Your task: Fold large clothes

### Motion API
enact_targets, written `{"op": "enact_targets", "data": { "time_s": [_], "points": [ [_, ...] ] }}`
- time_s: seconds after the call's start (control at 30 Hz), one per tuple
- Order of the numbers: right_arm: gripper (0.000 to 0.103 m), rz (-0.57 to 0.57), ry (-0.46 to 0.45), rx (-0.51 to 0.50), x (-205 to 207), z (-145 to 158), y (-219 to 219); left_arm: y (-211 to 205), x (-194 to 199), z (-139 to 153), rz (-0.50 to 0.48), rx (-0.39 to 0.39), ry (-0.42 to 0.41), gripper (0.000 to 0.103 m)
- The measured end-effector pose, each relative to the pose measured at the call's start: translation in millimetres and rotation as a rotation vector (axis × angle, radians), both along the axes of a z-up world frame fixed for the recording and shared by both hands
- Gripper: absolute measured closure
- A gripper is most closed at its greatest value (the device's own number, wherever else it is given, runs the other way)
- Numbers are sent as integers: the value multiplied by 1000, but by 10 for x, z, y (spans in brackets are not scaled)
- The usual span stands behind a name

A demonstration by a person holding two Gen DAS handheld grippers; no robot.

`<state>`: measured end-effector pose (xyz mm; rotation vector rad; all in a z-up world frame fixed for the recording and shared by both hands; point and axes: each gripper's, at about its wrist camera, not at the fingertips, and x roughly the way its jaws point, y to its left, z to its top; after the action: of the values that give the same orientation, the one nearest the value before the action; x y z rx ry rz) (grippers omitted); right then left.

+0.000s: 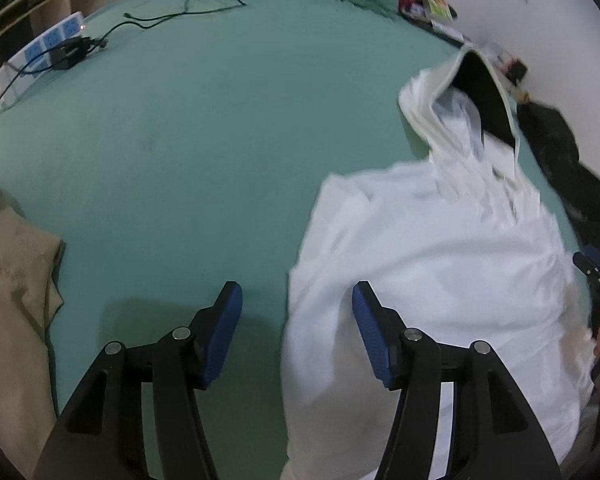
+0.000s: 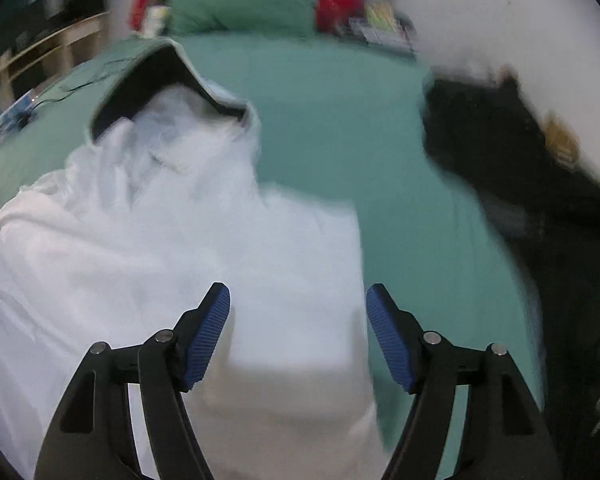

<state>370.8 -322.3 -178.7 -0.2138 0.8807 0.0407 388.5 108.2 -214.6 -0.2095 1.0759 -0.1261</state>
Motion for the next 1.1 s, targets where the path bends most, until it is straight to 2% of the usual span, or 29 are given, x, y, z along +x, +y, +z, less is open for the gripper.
{"op": "enact_targets", "data": {
  "time_s": [0.1, 0.23, 0.33, 0.4, 0.43, 0.47, 0.5, 0.53, 0.6, 0.77, 0.83, 0.97, 1.07, 1.1],
  "points": [
    [32, 126, -66, -72, 324, 126, 352, 91, 44, 94, 25, -57, -32, 43],
    [32, 230, -152, -171, 919, 88, 745, 114, 36, 199, 31, -23, -75, 43],
    [35, 284, -176, -176, 1351, 64, 921, 134, 49, 242, 37, -13, -84, 43],
    [52, 331, -195, -212, 1554, 19, 1045, 130, 69, 248, 36, -3, -88, 43],
    [65, 361, -200, -263, 1642, -49, 1111, 137, 68, 248, 34, 7, -90, 43],
    [83, 381, -200, -304, 1695, -124, 1148, 131, 57, 246, 29, 17, -98, 43],
    [98, 411, -171, -299, 1743, -191, 1156, 130, 37, 243, 22, 23, -104, 43],
    [100, 431, -140, -283, 1747, -232, 1112, 102, 33, 232, 14, 30, -106, 43],
    [100, 479, -144, -284, 1624, -252, 1056, 68, 26, 214, 3, 32, -97, 43],
    [100, 666, -211, -489, 879, -409, 894, -66, 144, 275, 4, -21, -96, 43],
    [100, 715, -207, -519, 665, -490, 802, -171, 269, 359, 9, -50, -119, 43],
    [100, 730, -209, -492, 526, -558, 636, -567, 717, 580, -49, -116, -193, 43],
    [99, 715, -213, -424, 543, -557, 557, -869, 1155, 631, -112, -202, -182, 43],
    [99, 715, -209, -412, 597, -544, 583, -956, 1294, 615, -131, -206, -175, 42]
  ]
}}
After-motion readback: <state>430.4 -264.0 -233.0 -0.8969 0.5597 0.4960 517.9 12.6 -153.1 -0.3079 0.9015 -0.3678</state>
